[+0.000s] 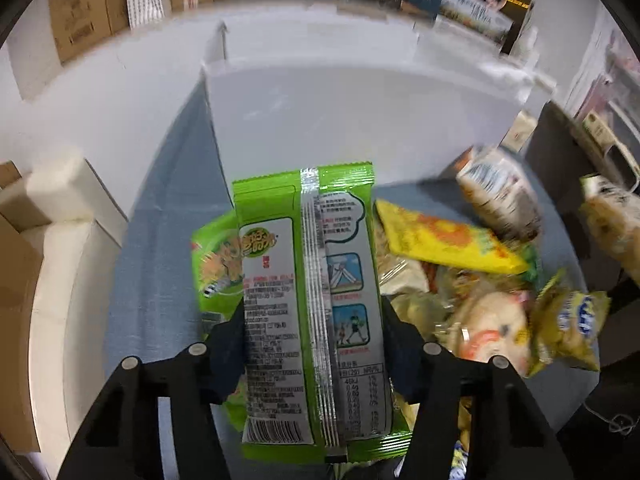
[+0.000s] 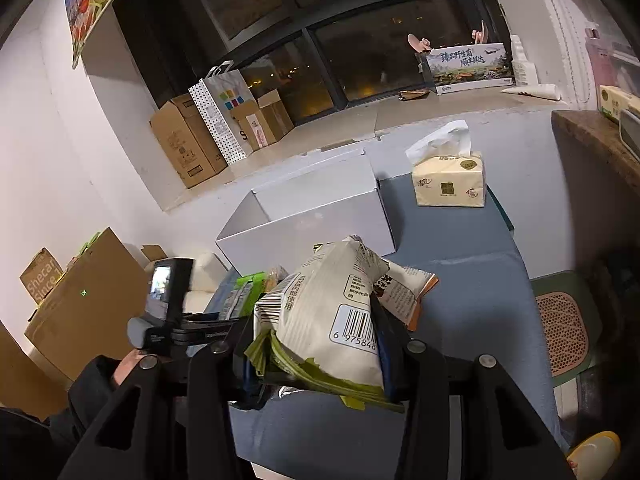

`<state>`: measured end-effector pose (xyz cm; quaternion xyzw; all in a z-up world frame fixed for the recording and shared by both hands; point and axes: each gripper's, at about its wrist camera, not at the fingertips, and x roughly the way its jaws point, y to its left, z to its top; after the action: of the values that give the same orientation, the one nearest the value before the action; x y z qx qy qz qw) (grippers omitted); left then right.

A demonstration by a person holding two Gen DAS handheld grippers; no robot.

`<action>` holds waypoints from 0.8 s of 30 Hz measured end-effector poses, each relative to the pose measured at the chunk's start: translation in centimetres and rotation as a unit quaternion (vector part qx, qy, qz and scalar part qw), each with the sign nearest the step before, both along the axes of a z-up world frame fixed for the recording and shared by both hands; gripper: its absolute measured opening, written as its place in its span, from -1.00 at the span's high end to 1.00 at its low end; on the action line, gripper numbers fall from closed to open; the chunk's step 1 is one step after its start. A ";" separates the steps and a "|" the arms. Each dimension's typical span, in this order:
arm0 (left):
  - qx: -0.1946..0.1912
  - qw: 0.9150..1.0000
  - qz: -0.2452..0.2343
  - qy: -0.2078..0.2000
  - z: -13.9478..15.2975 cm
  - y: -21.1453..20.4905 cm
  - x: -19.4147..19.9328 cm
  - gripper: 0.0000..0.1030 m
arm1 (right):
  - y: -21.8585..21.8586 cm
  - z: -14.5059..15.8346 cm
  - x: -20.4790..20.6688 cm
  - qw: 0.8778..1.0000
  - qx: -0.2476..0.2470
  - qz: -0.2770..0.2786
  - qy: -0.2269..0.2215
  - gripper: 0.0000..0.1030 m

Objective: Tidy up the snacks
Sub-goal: 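Grasp the green seaweed packet with the left tool while the right grasps a white bread bag, then drop the green packet into the white box while the right drops the bread bag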

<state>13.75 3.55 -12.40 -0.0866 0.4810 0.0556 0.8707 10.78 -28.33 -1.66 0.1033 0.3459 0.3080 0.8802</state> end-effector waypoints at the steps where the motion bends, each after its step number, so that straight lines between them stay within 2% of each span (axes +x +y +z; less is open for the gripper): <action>1: 0.001 1.000 -0.003 -0.014 0.8 -0.1 -0.7 -0.22 | 0.1 0.0 0.0 1.000 0.000 0.001 0.000 0.06; 6: -0.021 0.996 -0.023 -0.080 4.7 -0.1 -2.9 -0.21 | 1.0 -0.1 0.6 1.000 0.003 0.005 0.002 0.06; 9: -0.026 0.992 -0.027 -0.121 8.3 0.3 -2.9 -0.21 | 2.2 0.6 1.6 1.000 0.008 0.015 -0.010 0.06; 12: -0.040 0.986 -0.029 -0.156 10.7 1.1 -1.6 -0.21 | 4.3 2.4 3.6 0.999 0.003 0.027 -0.035 0.06; 14: -0.037 0.984 -0.035 -0.172 12.5 1.9 0.0 -0.21 | 6.1 3.7 5.2 0.998 -0.002 0.033 -0.060 0.06; 20: -0.021 0.984 -0.033 -0.173 15.2 4.2 6.8 -0.21 | 11.9 6.6 12.4 0.995 -0.023 0.037 -0.089 0.06; 24: -0.001 0.987 -0.028 -0.161 15.4 4.6 12.1 -0.21 | 15.4 6.4 17.8 0.995 -0.046 0.031 -0.078 0.06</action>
<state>25.85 8.16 2.97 -0.0822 0.3369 0.0159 0.9378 28.62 -12.95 4.71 0.0278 0.2932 0.3258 0.8984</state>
